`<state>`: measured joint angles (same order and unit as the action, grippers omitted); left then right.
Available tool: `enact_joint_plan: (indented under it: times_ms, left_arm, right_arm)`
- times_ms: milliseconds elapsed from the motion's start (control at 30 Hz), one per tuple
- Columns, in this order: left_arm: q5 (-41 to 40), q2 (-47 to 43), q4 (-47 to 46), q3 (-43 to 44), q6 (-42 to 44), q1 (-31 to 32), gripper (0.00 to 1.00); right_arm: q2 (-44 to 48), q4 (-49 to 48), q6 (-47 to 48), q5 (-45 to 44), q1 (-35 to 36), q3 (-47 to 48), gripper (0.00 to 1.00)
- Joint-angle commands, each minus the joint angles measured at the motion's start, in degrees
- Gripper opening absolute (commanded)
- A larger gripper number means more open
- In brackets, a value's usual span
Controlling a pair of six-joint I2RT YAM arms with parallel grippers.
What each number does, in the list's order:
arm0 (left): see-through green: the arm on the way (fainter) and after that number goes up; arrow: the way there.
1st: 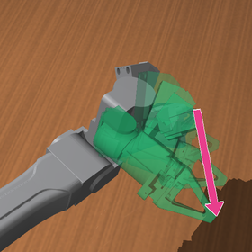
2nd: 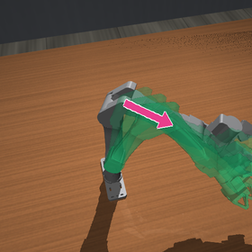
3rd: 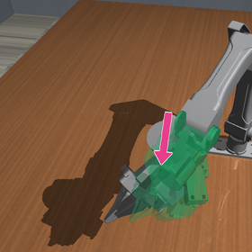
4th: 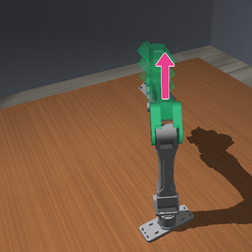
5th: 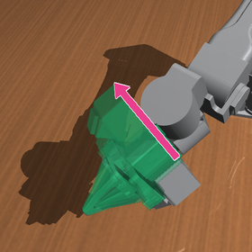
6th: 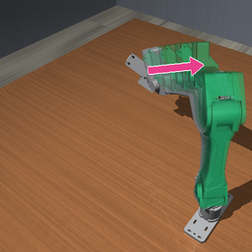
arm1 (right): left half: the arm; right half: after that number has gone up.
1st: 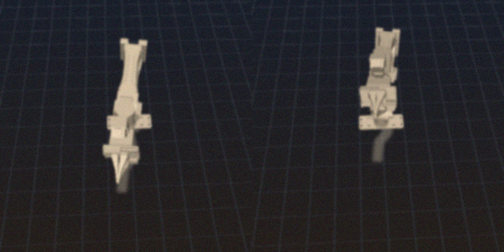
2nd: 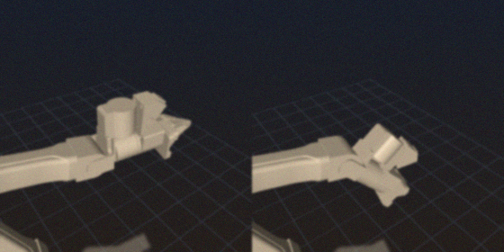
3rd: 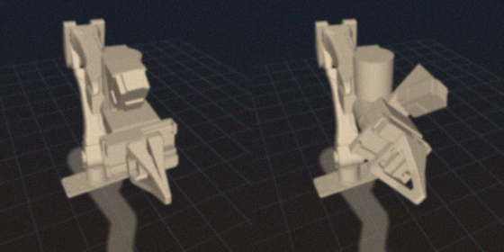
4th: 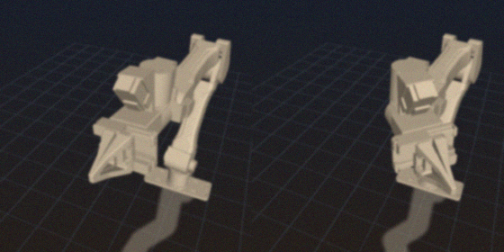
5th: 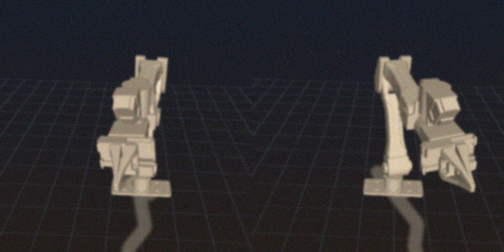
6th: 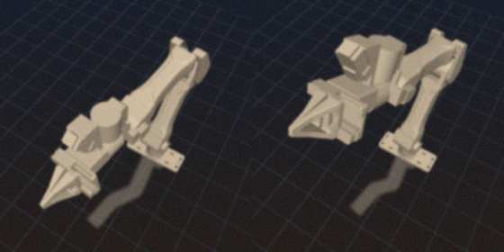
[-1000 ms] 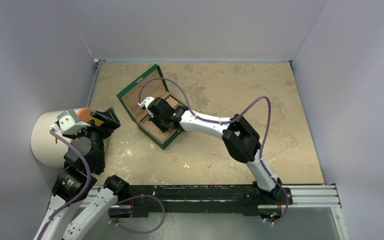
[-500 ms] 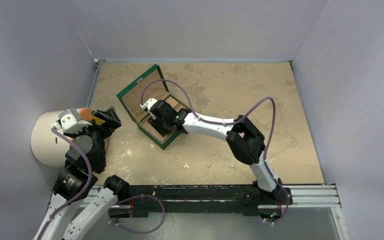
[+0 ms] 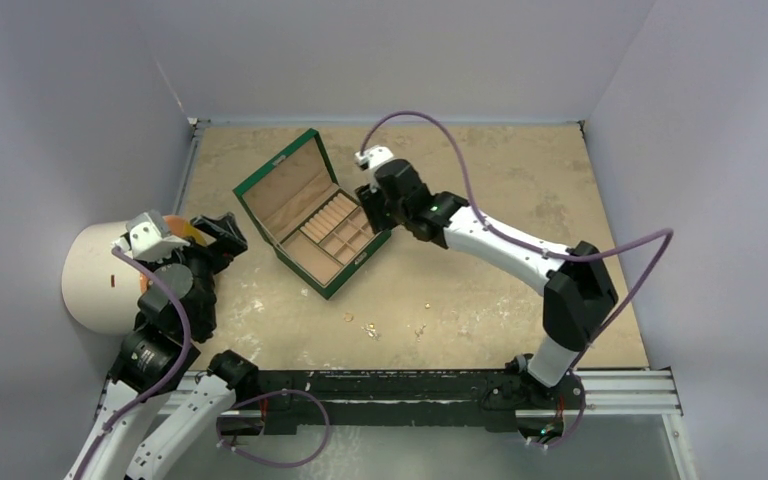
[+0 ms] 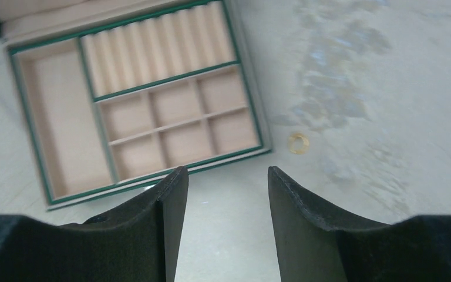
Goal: Organize the mixed jewelry
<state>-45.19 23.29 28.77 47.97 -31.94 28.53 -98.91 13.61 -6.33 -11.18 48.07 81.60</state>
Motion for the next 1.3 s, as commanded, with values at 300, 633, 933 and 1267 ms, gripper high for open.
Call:
enact_joint_plan:
  times_ms: [300, 633, 933, 1267]
  left_arm:
    - [1.7, 2.1, -2.7, -0.1, 0.4, -1.3, 0.90]
    - [2.1, 1.8, -2.7, -0.1, 0.4, -1.5, 0.90]
    - [2.8, 1.3, -2.8, -0.1, 0.4, -1.5, 0.90]
    - [3.0, 1.1, -2.8, -0.2, 0.5, -1.5, 0.90]
  right_arm:
    - [-3.4, -2.2, -28.3, -14.6, -9.5, -1.5, 0.52]
    - [-12.7, 4.6, -44.8, -19.1, -9.7, 6.7, 0.43]
    - [-18.3, 8.3, -50.8, -16.3, -9.7, 11.5, 0.40]
    - [-21.5, 9.8, -54.5, -14.5, -10.2, 12.3, 0.37]
